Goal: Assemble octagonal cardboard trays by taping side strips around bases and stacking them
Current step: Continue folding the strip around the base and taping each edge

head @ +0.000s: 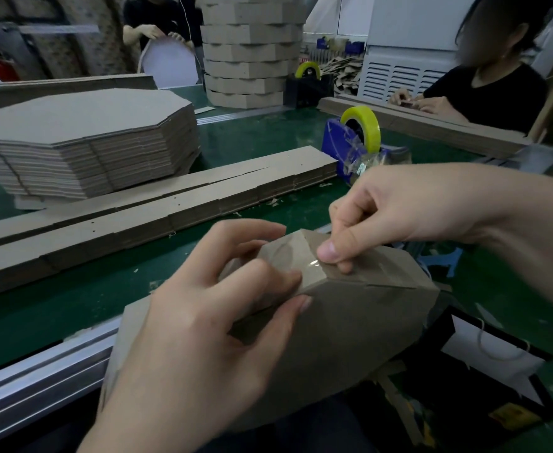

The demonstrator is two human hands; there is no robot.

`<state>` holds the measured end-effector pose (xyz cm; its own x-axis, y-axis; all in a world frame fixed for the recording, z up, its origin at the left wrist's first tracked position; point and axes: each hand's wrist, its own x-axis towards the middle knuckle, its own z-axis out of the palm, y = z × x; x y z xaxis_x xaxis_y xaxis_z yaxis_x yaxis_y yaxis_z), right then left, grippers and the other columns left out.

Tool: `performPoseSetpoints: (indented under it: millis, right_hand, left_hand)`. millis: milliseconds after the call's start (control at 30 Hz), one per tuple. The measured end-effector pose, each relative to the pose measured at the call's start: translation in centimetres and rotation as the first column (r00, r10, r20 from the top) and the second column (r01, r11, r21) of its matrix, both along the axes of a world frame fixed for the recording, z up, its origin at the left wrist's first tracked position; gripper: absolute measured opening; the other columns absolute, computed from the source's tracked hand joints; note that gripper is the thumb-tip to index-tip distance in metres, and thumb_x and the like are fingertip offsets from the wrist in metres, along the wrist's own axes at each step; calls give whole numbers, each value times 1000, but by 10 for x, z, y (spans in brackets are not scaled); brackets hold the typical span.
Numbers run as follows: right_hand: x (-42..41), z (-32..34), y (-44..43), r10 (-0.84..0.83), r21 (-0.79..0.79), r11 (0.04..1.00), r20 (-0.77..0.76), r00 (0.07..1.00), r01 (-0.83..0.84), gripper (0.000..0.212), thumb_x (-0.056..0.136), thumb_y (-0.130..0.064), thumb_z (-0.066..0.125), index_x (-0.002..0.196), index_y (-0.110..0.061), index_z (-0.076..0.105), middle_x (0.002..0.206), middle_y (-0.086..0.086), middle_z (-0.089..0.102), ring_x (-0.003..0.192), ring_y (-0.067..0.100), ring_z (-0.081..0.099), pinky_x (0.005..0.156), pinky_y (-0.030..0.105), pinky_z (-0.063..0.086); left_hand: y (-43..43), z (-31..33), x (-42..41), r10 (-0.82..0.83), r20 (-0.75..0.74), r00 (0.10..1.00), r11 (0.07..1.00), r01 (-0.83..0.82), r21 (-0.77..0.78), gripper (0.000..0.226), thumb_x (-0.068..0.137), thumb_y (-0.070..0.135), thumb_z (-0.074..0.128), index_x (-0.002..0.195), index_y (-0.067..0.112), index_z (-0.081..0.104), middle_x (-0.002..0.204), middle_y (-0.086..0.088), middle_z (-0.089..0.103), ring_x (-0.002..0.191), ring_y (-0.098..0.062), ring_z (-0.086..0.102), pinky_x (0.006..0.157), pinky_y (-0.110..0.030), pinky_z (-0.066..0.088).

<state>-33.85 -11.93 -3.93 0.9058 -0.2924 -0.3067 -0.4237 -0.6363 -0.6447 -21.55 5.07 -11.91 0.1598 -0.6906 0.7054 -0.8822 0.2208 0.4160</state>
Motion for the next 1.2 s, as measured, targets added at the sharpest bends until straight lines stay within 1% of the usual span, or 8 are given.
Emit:
performPoseSetpoints:
  millis: [200,333,433,633,833,1000,1100,1200]
  right_hand:
    - [-2,-1,-3,-12,-110,994,-73,997,4,47,50,-74,57,53,-29,69,60,-12,61,59,-8,54,68,18,35]
    - [-5,-8,-11,-71,-276,961,-122,990,35,69,41,-88,48,47,-20,60,47,-8,48,42,1,43,52,14,36]
    - [-8,-6,-20,-50,-287,957,-21,999,42,68,42,-83,58,61,-18,59,55,-7,49,50,6,44,54,19,39]
    - [2,-19,-16,-72,-40,996,158,985,79,55,62,-76,51,87,-32,72,86,-17,70,78,-1,65,77,24,45]
    - [14,-34,-5,-156,411,911,236,959,47,28,84,-30,63,58,-19,63,59,-4,59,53,8,54,54,16,44]
    - [14,-34,-10,-122,271,961,236,964,56,32,80,-51,58,76,-23,72,75,-7,69,68,10,64,63,19,52]
    - [14,-33,-58,-370,84,925,424,826,371,26,89,-47,57,81,-27,71,81,-9,70,67,6,62,64,25,53]
    - [5,-38,-139,-621,-63,630,558,551,774,18,96,-37,55,92,-24,68,98,-4,67,82,12,60,71,29,47]
  left_hand:
    - [-1,0,-2,20,9,1000,1000,-20,7,12,79,23,73,73,13,69,114,-2,62,94,-9,64,72,-24,51]
    - [0,2,-3,46,2,999,999,-46,-7,18,76,23,74,68,9,66,108,0,62,92,1,62,75,-7,45]
    - [-2,4,-4,60,3,998,998,-60,-5,23,75,25,74,66,9,60,106,0,62,90,1,61,73,-7,44]
    - [-2,5,-3,87,-7,996,996,-87,-27,34,75,38,71,67,12,51,106,3,60,92,-9,64,71,-23,49]
    - [-2,2,-2,83,-3,997,996,-83,-40,32,74,34,73,66,10,53,108,2,60,94,-9,63,71,-28,50]
    - [0,-1,2,45,30,999,999,-45,8,23,77,34,69,93,18,69,115,1,58,96,-3,60,76,-19,47]
    - [0,1,3,20,50,999,996,-24,91,37,83,40,58,116,27,67,124,1,53,100,-9,59,81,-19,45]
    - [-1,2,4,24,72,997,989,-34,142,39,86,42,53,120,28,65,125,1,51,98,-11,58,79,-23,45]
